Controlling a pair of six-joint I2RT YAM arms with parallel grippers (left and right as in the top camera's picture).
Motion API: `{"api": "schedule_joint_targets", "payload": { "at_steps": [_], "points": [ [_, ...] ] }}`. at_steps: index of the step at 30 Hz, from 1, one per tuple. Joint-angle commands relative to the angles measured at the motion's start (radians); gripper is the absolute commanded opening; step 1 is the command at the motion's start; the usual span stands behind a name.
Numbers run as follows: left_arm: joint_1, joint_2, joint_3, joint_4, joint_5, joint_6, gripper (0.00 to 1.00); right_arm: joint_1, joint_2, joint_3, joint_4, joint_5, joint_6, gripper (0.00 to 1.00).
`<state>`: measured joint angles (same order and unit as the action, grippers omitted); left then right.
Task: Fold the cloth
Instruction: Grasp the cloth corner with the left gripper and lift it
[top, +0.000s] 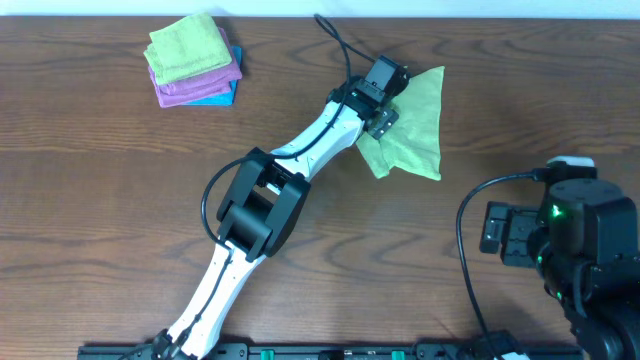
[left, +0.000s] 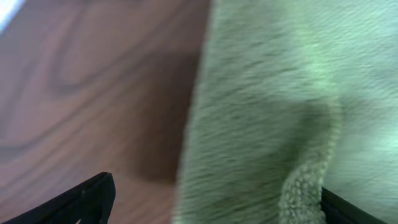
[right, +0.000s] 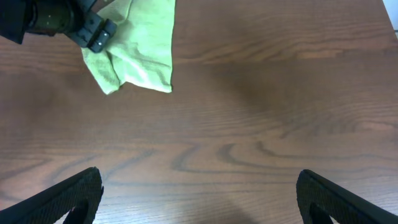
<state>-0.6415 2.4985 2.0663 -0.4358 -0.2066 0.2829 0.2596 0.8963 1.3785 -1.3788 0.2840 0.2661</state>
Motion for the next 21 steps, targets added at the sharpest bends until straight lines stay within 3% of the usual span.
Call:
{"api": "schedule_joint_targets", "payload": {
  "at_steps": [1,7,12,17,21],
  "points": [
    [0.011,-0.003,0.029,0.011,-0.167,0.032,0.89,0.009,-0.002,-0.001,0.003,-0.001,-0.013,0.99],
    [0.016,-0.008,0.029,0.010,-0.303,0.024,0.82,0.009,0.001,-0.001,0.011,-0.001,-0.021,0.99],
    [0.028,-0.009,0.029,-0.037,-0.410,-0.045,0.67,0.009,0.008,0.000,0.028,0.000,-0.040,0.99],
    [0.047,-0.010,0.029,-0.177,-0.401,-0.152,0.56,0.009,0.041,-0.001,0.049,0.007,-0.047,0.98],
    [0.056,-0.010,0.029,-0.212,-0.386,-0.202,0.56,0.009,0.094,-0.007,0.090,-0.018,-0.047,0.89]
  ]
}}
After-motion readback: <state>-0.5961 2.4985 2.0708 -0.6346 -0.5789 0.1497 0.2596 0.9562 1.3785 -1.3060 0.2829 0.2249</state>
